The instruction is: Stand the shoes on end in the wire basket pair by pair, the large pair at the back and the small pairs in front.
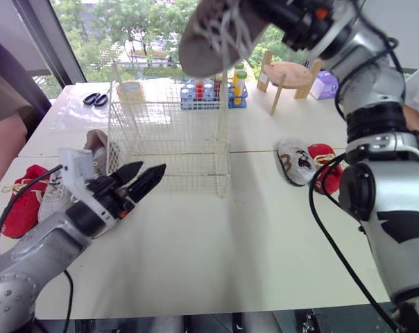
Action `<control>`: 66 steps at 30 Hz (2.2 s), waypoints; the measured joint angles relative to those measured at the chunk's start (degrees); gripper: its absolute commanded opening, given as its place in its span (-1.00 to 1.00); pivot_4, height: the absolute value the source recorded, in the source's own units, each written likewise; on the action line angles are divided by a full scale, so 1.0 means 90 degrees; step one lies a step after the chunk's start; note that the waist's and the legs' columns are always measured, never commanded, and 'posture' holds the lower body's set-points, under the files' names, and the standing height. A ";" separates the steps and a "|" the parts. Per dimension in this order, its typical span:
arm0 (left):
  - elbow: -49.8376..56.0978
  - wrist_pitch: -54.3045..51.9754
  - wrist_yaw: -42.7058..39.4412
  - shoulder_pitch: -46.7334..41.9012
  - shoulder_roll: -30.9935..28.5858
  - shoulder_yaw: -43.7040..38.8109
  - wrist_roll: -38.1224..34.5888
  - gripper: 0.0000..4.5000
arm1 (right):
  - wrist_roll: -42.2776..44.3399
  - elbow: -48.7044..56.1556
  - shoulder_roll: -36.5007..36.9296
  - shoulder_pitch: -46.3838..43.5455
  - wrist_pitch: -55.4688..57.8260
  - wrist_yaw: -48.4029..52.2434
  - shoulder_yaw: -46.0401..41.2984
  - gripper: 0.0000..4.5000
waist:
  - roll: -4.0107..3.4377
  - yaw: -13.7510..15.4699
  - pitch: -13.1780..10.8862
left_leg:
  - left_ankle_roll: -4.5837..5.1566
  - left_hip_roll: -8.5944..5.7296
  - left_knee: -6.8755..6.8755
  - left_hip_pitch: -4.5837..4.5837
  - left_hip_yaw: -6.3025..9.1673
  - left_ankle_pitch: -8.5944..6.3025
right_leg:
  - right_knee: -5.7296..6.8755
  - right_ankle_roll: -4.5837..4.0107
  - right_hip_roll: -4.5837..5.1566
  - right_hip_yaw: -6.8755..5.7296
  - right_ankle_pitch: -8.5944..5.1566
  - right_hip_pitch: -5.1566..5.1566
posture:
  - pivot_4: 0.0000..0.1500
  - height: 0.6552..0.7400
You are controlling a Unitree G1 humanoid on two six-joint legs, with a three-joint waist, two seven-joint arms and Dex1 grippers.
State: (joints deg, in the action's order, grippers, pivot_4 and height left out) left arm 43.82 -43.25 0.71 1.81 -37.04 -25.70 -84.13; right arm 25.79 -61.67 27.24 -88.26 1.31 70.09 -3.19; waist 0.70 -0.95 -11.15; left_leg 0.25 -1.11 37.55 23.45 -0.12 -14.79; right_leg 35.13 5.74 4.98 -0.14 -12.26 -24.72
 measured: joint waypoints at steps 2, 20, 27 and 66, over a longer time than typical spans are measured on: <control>0.0020 0.0087 -0.0063 0.0095 -0.0050 -0.0024 -0.0017 0.76 | -0.0417 -0.0472 -0.0058 -0.0237 -0.0301 0.0221 0.0142 -0.26 | -0.0001 0.0020 -0.0001 | -0.0004 -0.0007 -0.0007 0.0002 -0.0001 0.0002 | -0.0004 -0.0001 0.0006 0.0000 0.0000 -0.0003 | 1.00 1.00; -0.0305 0.0595 -0.0318 -0.0179 0.0079 0.0520 0.0962 0.80 | -0.2976 -0.1931 -0.0808 -0.0938 -0.0757 -0.0846 0.0654 0.98 | 0.0001 -0.0008 0.0000 | -0.0040 -0.0009 -0.0049 0.0003 0.0009 0.0020 | -0.0006 -0.0008 0.0009 -0.0003 0.0002 -0.0024 | 1.00 1.00; -0.0161 0.0639 -0.0248 0.0003 0.0175 0.0545 0.1128 0.80 | -0.2863 -0.1930 -0.0469 -0.0945 -0.0654 -0.0907 -0.0036 0.98 | 0.0000 -0.0006 0.0000 | -0.0041 -0.0007 -0.0053 0.0003 0.0009 0.0022 | -0.0002 -0.0013 0.0006 -0.0004 -0.0001 -0.0027 | 1.00 1.00; -1.1047 -0.0123 -0.4932 -0.7816 -0.1521 0.4973 0.7934 0.66 | 0.0357 0.9697 0.0752 0.4945 0.4796 -0.1064 0.1082 1.00 | 0.0048 0.0021 0.0001 | -0.0036 -0.0010 -0.0013 0.0005 -0.0002 0.0024 | 0.0019 0.0015 -0.0033 -0.0021 0.0010 -0.0008 | 1.00 1.00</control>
State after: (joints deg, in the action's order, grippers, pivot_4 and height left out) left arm -55.60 -44.36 -43.67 -68.53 -50.73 19.06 -12.72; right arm 29.00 25.61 34.01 -43.76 44.47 60.52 6.55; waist 1.14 -0.76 -11.14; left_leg -0.07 -1.21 37.44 23.49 -0.13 -14.57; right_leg 35.30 5.88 4.68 -0.32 -12.16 -24.79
